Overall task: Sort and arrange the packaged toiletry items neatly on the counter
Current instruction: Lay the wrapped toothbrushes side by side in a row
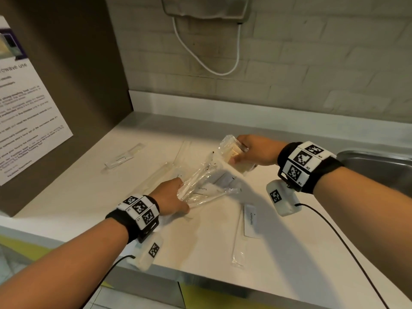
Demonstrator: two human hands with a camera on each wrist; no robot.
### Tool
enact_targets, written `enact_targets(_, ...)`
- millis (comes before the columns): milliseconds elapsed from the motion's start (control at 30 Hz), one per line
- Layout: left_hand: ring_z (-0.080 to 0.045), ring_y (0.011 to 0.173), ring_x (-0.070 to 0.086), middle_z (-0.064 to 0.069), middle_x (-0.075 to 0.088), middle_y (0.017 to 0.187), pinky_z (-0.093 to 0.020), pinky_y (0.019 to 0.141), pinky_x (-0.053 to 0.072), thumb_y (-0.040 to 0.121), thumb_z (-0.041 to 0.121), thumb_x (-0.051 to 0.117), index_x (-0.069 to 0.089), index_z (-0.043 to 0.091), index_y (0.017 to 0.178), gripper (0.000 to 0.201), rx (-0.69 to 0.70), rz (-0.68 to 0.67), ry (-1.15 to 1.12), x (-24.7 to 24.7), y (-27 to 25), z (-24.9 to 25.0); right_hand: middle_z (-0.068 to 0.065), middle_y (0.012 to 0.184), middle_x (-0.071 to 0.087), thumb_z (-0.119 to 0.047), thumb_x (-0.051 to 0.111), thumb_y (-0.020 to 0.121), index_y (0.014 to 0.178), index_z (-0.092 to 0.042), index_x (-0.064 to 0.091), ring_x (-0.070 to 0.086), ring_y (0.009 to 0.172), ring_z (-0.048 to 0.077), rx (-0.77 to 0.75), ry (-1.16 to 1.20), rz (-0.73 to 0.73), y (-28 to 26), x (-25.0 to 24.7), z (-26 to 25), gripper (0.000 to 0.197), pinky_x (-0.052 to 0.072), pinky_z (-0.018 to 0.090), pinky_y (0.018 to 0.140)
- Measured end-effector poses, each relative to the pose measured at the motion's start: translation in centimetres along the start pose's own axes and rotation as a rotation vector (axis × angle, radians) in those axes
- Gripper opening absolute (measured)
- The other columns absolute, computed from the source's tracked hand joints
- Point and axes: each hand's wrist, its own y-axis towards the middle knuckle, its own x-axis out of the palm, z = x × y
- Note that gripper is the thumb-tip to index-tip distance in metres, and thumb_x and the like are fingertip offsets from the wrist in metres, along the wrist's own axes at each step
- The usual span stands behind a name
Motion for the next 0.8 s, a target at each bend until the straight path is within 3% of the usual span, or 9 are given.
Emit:
enact_targets(100,-0.016,0.096,0.060,0.003,0.060,0.108,-0.033,0.084,0.051,0.070,0.026,0.083,0.042,0.027,0.123,0.067,-0.037,-0.008,-0.132,-0.9,-0.4,-0.5,0.004,0.091,0.061,-0.024,0.071,0.086,0.104,-0.010,0.053,0.062,0.083,0.024,0.027,0.024,-0.014,-0.4,-0.3,0.6,0.029,0.054,0.026,0.060)
enact_targets(167,-0.018,0.099,0.061,0.002,0.061,0.112,-0.035,0.088,0.051,0.068,0.027,0.085,0.040,0.025,0.129,0.075,-0.057,-0.009,-0.141,-1.4,-0.4,-0.8,0.007,0.096,0.062,-0.025,0.071,0.085,0.109,-0.008,0.054,0.063,0.084,0.024,0.039,0.019,-0.019,-0.5,-0.5,0.9,0.034,0.054,0.027,0.061)
enact_targets(267,-0.018,0.103,0.061,0.004,0.060,0.119,-0.036,0.091,0.050,0.058,0.046,0.087,0.044,0.027,0.128,0.084,-0.095,-0.069,-0.054,-1.5,-0.6,-0.9,0.005,0.092,0.060,-0.026,0.072,0.085,0.105,-0.010,0.053,0.062,0.083,0.024,0.042,0.003,-0.015,-0.3,-0.7,1.1,0.032,0.052,0.026,0.060)
enact_targets(333,-0.014,0.098,0.061,0.007,0.061,0.113,-0.034,0.088,0.051,0.057,0.054,0.084,0.052,0.027,0.115,0.072,-0.102,-0.103,0.023,-1.0,-1.0,-0.2,0.006,0.093,0.060,-0.026,0.072,0.085,0.106,-0.009,0.054,0.062,0.083,0.024,0.042,-0.013,-0.007,-0.2,-0.7,1.1,0.033,0.053,0.027,0.060)
enact_targets(433,-0.015,0.093,0.061,0.004,0.062,0.106,-0.029,0.079,0.051,0.065,0.053,0.080,0.057,0.022,0.105,0.055,-0.110,-0.086,0.119,0.0,-1.0,0.8,0.012,0.103,0.063,-0.027,0.072,0.085,0.114,-0.005,0.055,0.064,0.091,0.028,0.037,-0.022,-0.017,-0.1,-0.5,0.9,0.040,0.056,0.030,0.066)
enact_targets(533,-0.017,0.087,0.065,0.002,0.068,0.096,-0.031,0.076,0.053,0.063,0.046,0.078,0.062,0.024,0.095,0.042,-0.099,-0.082,-0.004,0.3,-0.3,1.2,0.010,0.101,0.062,-0.026,0.071,0.086,0.114,-0.005,0.054,0.063,0.083,0.022,0.025,-0.010,-0.020,0.0,-0.5,0.7,0.039,0.052,0.024,0.058)
enact_targets(600,-0.018,0.088,0.066,0.003,0.070,0.094,-0.034,0.081,0.053,0.067,0.041,0.076,0.065,0.025,0.097,0.036,-0.072,-0.076,-0.106,0.1,-0.1,1.3,0.007,0.097,0.062,-0.026,0.070,0.086,0.113,-0.006,0.054,0.061,0.078,0.018,0.023,-0.006,-0.027,0.0,-0.4,0.7,0.037,0.050,0.022,0.056)
enact_targets(700,-0.019,0.093,0.064,0.002,0.068,0.100,-0.033,0.086,0.050,0.083,0.034,0.071,0.063,0.021,0.109,0.029,-0.030,-0.037,-0.150,-0.5,0.2,1.2,0.012,0.104,0.064,-0.027,0.070,0.086,0.116,-0.005,0.055,0.063,0.083,0.023,0.024,-0.012,-0.048,-0.1,-0.2,1.0,0.040,0.055,0.025,0.060)
enact_targets(800,-0.022,0.082,0.066,-0.009,0.072,0.093,-0.038,0.081,0.055,0.088,0.025,0.068,0.063,0.012,0.107,0.023,-0.074,0.082,-0.305,-1.0,0.5,0.3,0.012,0.106,0.063,-0.025,0.070,0.086,0.117,-0.004,0.055,0.062,0.081,0.020,0.044,-0.003,-0.070,-0.1,0.1,1.4,0.040,0.055,0.025,0.060)
